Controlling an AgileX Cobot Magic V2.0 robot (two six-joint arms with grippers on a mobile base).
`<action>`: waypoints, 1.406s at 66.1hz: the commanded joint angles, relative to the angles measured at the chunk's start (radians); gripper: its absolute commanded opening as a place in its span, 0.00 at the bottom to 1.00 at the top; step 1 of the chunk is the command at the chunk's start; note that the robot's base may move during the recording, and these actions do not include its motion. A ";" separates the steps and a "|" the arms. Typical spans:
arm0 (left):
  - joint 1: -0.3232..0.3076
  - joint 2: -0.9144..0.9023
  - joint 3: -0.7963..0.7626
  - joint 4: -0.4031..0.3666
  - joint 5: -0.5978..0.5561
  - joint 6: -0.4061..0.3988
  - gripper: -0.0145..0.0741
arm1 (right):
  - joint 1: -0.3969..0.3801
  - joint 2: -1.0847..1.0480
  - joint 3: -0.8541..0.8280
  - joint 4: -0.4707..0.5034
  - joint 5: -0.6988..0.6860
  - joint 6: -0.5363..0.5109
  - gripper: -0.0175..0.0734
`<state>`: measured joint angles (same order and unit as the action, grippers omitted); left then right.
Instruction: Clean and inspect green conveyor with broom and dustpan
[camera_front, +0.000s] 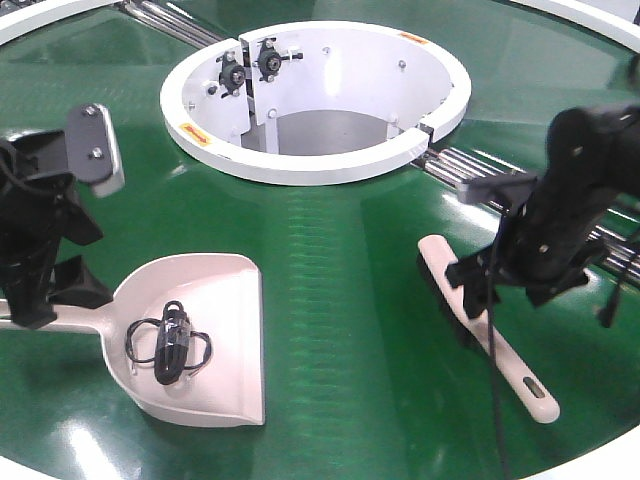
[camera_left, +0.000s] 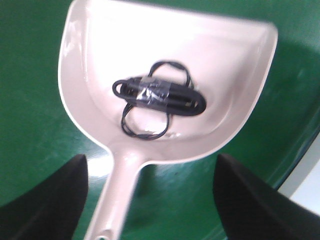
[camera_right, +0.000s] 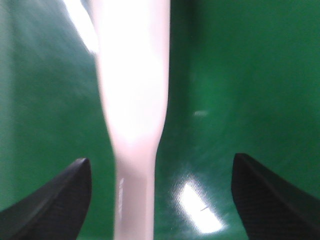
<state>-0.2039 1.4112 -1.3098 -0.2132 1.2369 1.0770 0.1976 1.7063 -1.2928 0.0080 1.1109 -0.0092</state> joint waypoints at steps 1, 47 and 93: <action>-0.007 -0.067 -0.027 -0.063 -0.065 -0.204 0.68 | -0.006 -0.141 -0.025 -0.002 -0.069 -0.020 0.81; -0.007 -0.510 0.355 -0.072 -0.492 -0.613 0.56 | -0.006 -1.031 0.477 0.004 -0.576 -0.021 0.81; -0.007 -1.320 0.999 -0.080 -0.871 -0.692 0.56 | -0.006 -1.699 1.007 0.061 -0.779 -0.100 0.81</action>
<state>-0.2070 0.0960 -0.3116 -0.2730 0.4287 0.3964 0.1976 -0.0034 -0.2958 0.0681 0.4350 -0.0967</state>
